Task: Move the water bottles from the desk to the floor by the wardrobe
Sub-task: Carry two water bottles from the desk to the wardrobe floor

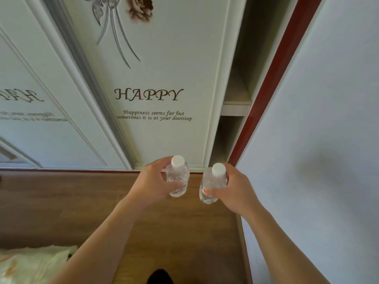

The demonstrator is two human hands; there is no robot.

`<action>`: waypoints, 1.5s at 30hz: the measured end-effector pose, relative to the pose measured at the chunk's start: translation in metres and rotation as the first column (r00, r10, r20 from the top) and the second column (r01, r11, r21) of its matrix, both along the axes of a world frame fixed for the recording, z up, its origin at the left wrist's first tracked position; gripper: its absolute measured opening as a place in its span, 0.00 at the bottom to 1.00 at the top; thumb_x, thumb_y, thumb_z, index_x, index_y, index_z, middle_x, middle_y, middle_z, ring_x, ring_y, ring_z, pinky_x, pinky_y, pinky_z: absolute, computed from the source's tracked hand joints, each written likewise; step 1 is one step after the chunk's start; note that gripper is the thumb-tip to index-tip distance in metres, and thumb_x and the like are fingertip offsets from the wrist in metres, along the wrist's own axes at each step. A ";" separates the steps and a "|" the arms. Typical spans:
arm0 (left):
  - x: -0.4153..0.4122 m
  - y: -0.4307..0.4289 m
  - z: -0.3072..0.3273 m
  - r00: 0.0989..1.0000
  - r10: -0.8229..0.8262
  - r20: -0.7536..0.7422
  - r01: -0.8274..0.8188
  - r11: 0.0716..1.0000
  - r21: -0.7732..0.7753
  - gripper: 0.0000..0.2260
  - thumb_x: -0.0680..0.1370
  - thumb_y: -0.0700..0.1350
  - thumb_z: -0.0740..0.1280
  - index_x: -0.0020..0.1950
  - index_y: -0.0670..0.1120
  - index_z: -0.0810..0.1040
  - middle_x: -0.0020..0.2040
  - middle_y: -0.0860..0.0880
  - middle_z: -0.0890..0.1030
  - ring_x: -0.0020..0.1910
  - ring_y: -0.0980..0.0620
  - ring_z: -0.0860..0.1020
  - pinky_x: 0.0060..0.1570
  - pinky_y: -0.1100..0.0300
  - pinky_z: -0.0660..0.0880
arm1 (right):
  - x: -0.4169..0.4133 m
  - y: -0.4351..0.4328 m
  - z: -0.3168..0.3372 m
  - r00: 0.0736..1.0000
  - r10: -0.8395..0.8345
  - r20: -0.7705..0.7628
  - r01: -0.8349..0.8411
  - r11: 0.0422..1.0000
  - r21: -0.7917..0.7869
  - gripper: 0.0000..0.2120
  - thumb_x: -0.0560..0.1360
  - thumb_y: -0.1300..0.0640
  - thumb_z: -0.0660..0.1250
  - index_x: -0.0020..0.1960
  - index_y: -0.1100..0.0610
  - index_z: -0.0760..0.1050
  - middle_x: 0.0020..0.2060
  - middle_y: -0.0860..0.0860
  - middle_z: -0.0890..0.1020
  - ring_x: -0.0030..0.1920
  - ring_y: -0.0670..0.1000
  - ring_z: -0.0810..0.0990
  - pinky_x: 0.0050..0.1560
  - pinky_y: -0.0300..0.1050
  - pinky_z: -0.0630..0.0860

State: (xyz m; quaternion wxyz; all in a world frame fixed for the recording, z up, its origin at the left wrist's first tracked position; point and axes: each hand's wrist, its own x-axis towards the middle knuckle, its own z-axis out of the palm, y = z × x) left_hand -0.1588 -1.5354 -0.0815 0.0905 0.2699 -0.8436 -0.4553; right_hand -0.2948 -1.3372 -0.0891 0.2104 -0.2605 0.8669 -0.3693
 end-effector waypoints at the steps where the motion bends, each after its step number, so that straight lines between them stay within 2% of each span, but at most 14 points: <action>1: -0.015 -0.010 -0.003 1.000 -0.014 0.003 0.014 1.000 0.003 0.27 0.66 0.51 0.81 0.62 0.65 0.76 0.53 0.66 0.81 0.53 0.64 0.80 0.52 0.61 0.78 | -0.013 -0.008 -0.002 1.000 -0.003 0.007 0.003 1.000 0.009 0.32 0.66 0.45 0.79 0.64 0.38 0.66 0.55 0.36 0.73 0.56 0.43 0.74 0.58 0.42 0.71; 6: -0.089 -0.063 -0.033 0.997 -0.079 0.021 0.078 0.997 0.027 0.27 0.66 0.55 0.79 0.63 0.63 0.77 0.55 0.65 0.81 0.55 0.62 0.80 0.55 0.57 0.79 | -0.078 -0.057 -0.021 0.998 -0.049 0.035 0.048 0.998 0.051 0.31 0.67 0.44 0.79 0.62 0.37 0.65 0.55 0.36 0.72 0.54 0.43 0.74 0.58 0.39 0.69; 11: -0.164 -0.118 -0.081 0.984 -0.160 0.077 0.162 0.987 -0.023 0.26 0.68 0.54 0.78 0.64 0.62 0.76 0.57 0.65 0.80 0.56 0.61 0.78 0.52 0.65 0.75 | -0.140 -0.109 -0.066 0.992 -0.113 0.051 0.108 0.991 0.083 0.29 0.67 0.45 0.79 0.60 0.37 0.64 0.54 0.37 0.73 0.54 0.44 0.74 0.59 0.41 0.70; 14: -0.203 -0.141 -0.109 0.975 -0.205 0.089 0.207 0.978 -0.016 0.24 0.69 0.52 0.79 0.58 0.68 0.74 0.52 0.70 0.77 0.52 0.66 0.77 0.43 0.76 0.69 | -0.177 -0.131 -0.097 0.990 -0.125 0.061 0.119 0.988 0.096 0.29 0.67 0.44 0.79 0.59 0.37 0.65 0.54 0.37 0.73 0.54 0.44 0.75 0.60 0.42 0.71; 17: -0.239 -0.154 -0.143 0.966 -0.242 0.096 0.242 0.970 0.008 0.25 0.69 0.52 0.79 0.57 0.70 0.71 0.50 0.73 0.75 0.50 0.73 0.74 0.40 0.77 0.69 | -0.211 -0.142 -0.132 0.990 -0.124 0.071 0.116 0.987 0.109 0.28 0.68 0.44 0.78 0.59 0.37 0.64 0.54 0.37 0.73 0.53 0.44 0.74 0.59 0.40 0.70; 19: -0.261 -0.159 -0.174 0.961 -0.255 0.108 0.253 0.967 0.027 0.25 0.68 0.53 0.80 0.60 0.68 0.73 0.52 0.71 0.76 0.51 0.70 0.76 0.42 0.78 0.69 | -0.232 -0.147 -0.162 0.990 -0.118 0.079 0.107 0.986 0.124 0.28 0.68 0.44 0.78 0.60 0.37 0.64 0.54 0.36 0.73 0.53 0.43 0.74 0.58 0.38 0.68; 23: -0.298 -0.157 -0.266 0.959 -0.252 0.129 0.249 0.968 0.042 0.28 0.68 0.55 0.80 0.65 0.62 0.75 0.59 0.64 0.80 0.56 0.63 0.78 0.54 0.66 0.76 | -0.272 -0.148 -0.254 0.991 -0.106 0.075 0.093 0.983 0.159 0.29 0.68 0.41 0.77 0.63 0.37 0.66 0.57 0.36 0.74 0.55 0.44 0.75 0.61 0.42 0.71; 26: -0.322 -0.153 -0.353 0.964 -0.233 0.129 0.225 0.971 0.076 0.26 0.68 0.54 0.80 0.63 0.63 0.77 0.57 0.64 0.80 0.55 0.63 0.79 0.55 0.61 0.79 | -0.296 -0.144 -0.343 0.989 -0.118 0.091 0.102 0.981 0.166 0.30 0.67 0.40 0.77 0.63 0.37 0.66 0.57 0.36 0.75 0.55 0.44 0.76 0.61 0.44 0.72; 29: -0.336 -0.150 -0.447 0.968 -0.214 0.133 0.207 0.976 0.071 0.24 0.67 0.54 0.80 0.60 0.64 0.77 0.54 0.65 0.80 0.53 0.65 0.79 0.53 0.63 0.78 | -0.312 -0.142 -0.434 0.986 -0.121 0.117 0.100 0.980 0.173 0.29 0.67 0.43 0.78 0.61 0.35 0.65 0.55 0.36 0.75 0.54 0.44 0.76 0.58 0.41 0.72; 32: -0.345 -0.149 -0.541 0.974 -0.200 0.110 0.194 0.979 0.059 0.25 0.67 0.53 0.81 0.61 0.64 0.77 0.54 0.65 0.80 0.53 0.65 0.79 0.53 0.65 0.77 | -0.326 -0.145 -0.523 0.988 -0.087 0.129 0.060 0.979 0.196 0.29 0.68 0.47 0.79 0.60 0.36 0.65 0.51 0.35 0.74 0.54 0.43 0.75 0.54 0.37 0.70; 36: -0.360 -0.152 -0.655 0.978 -0.194 0.079 0.191 0.981 0.046 0.26 0.67 0.51 0.81 0.62 0.61 0.78 0.54 0.64 0.81 0.54 0.63 0.79 0.54 0.61 0.79 | -0.346 -0.148 -0.620 0.993 -0.032 0.110 0.007 0.977 0.213 0.27 0.69 0.47 0.78 0.59 0.37 0.64 0.45 0.31 0.70 0.46 0.36 0.72 0.41 0.27 0.60; 37: -0.365 -0.152 -0.680 0.977 -0.198 0.076 0.195 0.980 0.043 0.26 0.67 0.51 0.80 0.62 0.60 0.78 0.55 0.63 0.81 0.54 0.63 0.79 0.54 0.60 0.79 | -0.350 -0.149 -0.641 0.992 -0.033 0.119 0.007 0.977 0.214 0.26 0.70 0.47 0.77 0.60 0.37 0.65 0.45 0.31 0.70 0.46 0.35 0.72 0.41 0.27 0.61; 40: -0.381 -0.152 -0.739 0.976 -0.205 0.075 0.203 0.979 0.029 0.27 0.67 0.50 0.80 0.64 0.59 0.77 0.56 0.63 0.80 0.55 0.63 0.79 0.55 0.59 0.79 | -0.363 -0.149 -0.704 0.988 -0.069 0.141 0.043 0.982 0.182 0.26 0.67 0.47 0.79 0.59 0.39 0.69 0.49 0.36 0.77 0.53 0.41 0.77 0.46 0.35 0.71; 45: -0.404 -0.149 -0.798 0.967 -0.229 0.111 0.229 0.973 0.012 0.29 0.68 0.52 0.79 0.67 0.59 0.76 0.58 0.62 0.80 0.57 0.61 0.78 0.56 0.60 0.78 | -0.379 -0.149 -0.764 0.987 -0.093 0.133 0.074 0.987 0.143 0.26 0.66 0.49 0.80 0.57 0.38 0.69 0.49 0.37 0.79 0.51 0.39 0.77 0.45 0.35 0.72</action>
